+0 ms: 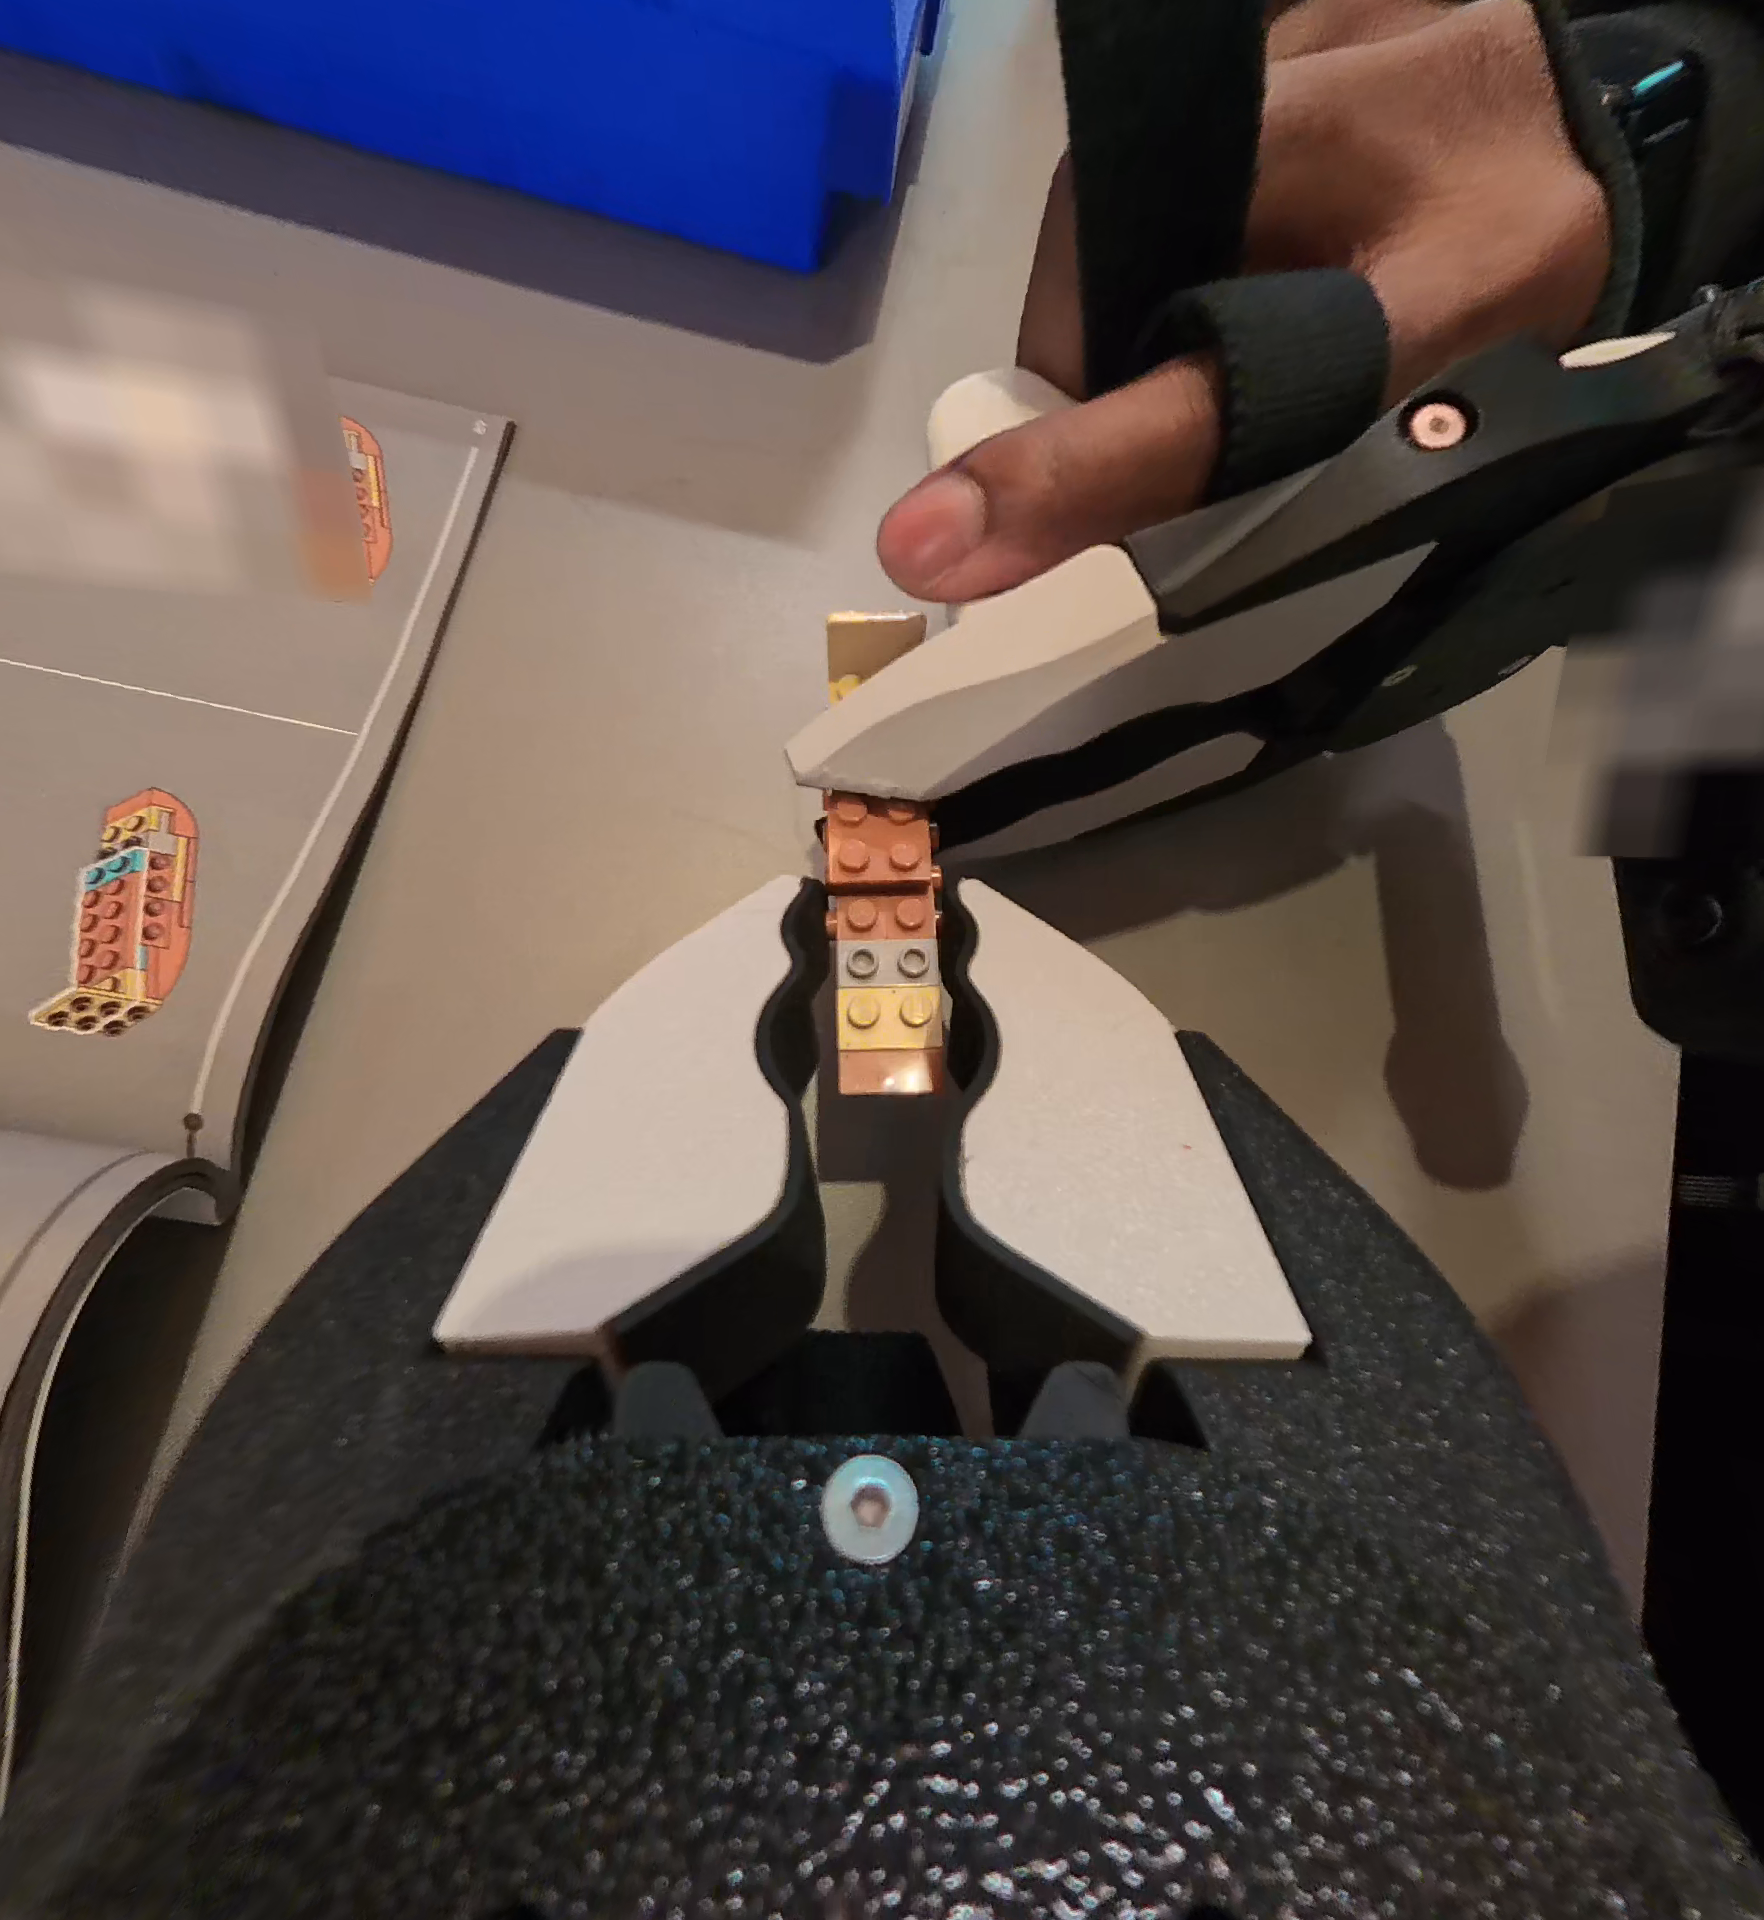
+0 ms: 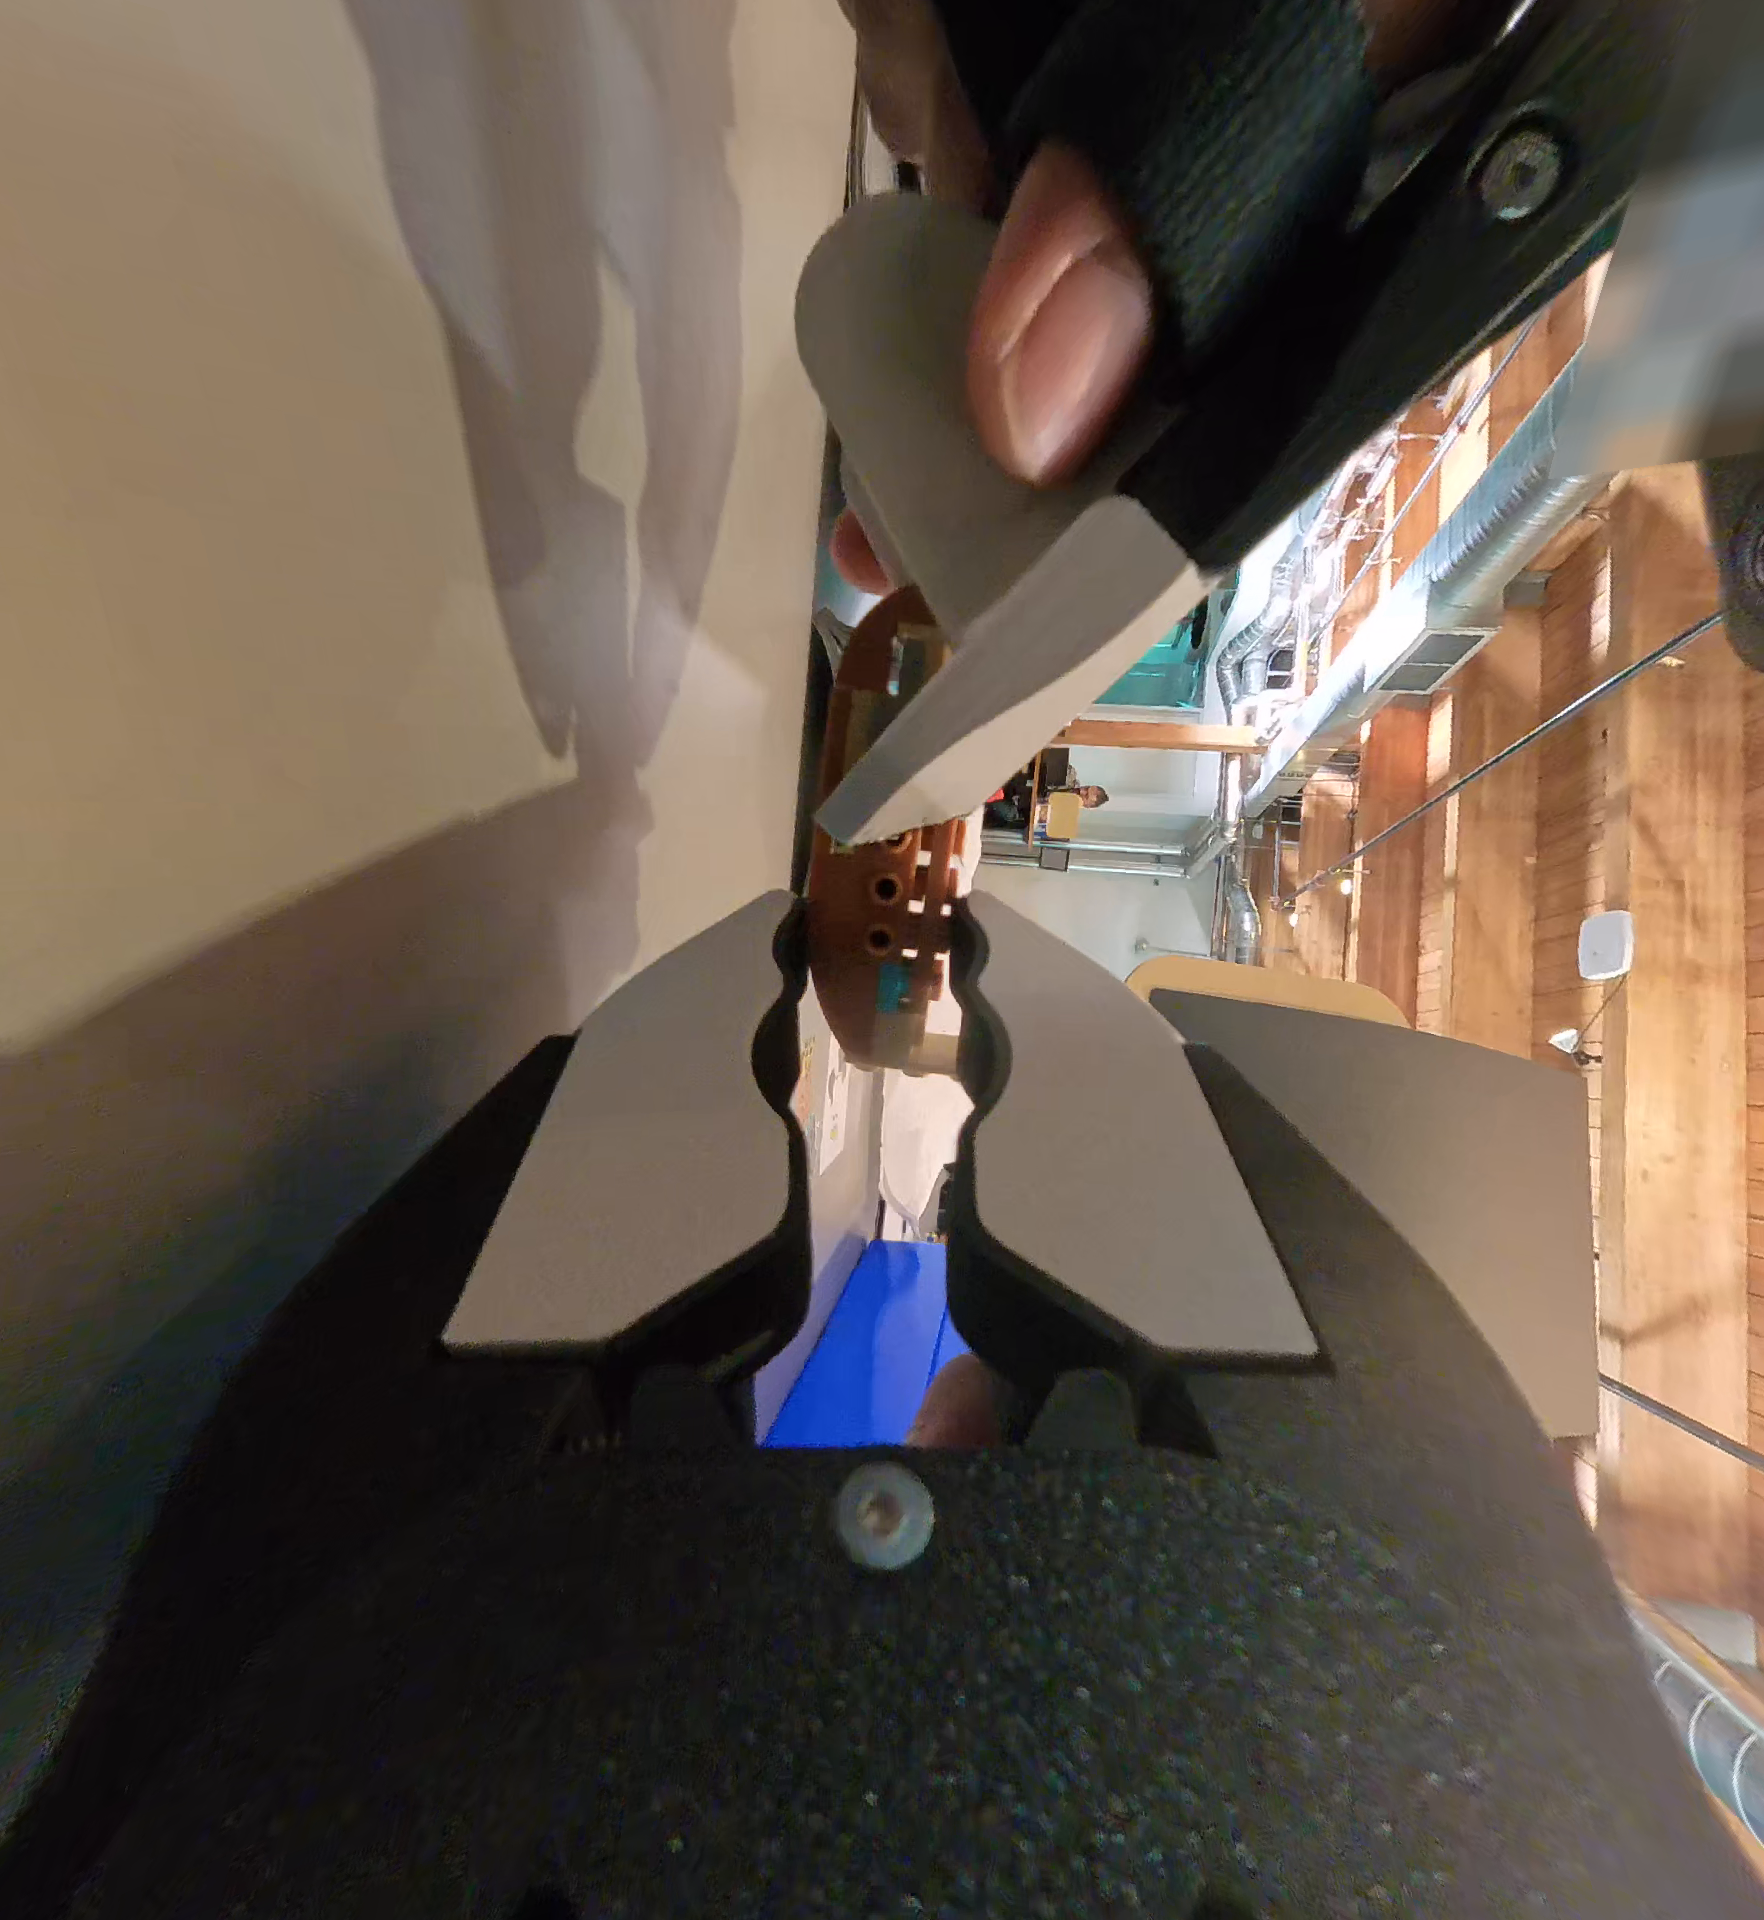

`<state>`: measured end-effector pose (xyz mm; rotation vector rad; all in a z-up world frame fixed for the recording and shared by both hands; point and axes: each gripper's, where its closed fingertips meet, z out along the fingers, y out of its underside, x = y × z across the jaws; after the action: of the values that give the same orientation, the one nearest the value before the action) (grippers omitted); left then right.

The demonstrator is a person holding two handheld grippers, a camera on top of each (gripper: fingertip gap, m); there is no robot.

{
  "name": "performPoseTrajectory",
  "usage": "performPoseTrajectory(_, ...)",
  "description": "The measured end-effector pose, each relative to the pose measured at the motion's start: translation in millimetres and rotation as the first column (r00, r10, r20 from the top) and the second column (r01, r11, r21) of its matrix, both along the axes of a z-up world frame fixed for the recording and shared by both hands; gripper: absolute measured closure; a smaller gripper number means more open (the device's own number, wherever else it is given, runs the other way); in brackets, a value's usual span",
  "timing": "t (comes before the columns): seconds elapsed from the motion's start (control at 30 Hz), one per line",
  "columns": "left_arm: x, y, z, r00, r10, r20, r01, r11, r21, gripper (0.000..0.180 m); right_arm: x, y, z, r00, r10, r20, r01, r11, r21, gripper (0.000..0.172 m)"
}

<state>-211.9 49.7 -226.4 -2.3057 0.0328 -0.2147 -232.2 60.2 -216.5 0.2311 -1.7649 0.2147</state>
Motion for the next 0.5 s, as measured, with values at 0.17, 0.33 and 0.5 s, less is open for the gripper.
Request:
performPoseTrajectory(0.17,0.3,1.0,0.6,0.999,0.006,0.035,-0.007,1.000,0.011,0.160,-0.1,1.2,0.6,1.000,-0.004,-0.002,0.004,1.000,0.004,0.147)
performPoseTrajectory(0.33,0.2,2.3,-0.1,0.999,0.015,0.038,-0.015,1.000,0.012,0.160,-0.5,3.1,-0.2,1.000,-0.019,0.006,0.019,1.000,0.013,0.147)
performPoseTrajectory(0.5,1.0,3.2,0.6,0.999,0.017,0.048,-0.017,1.000,0.018,0.160,0.2,4.1,-0.3,0.999,-0.014,0.030,0.014,1.000,0.011,0.147)
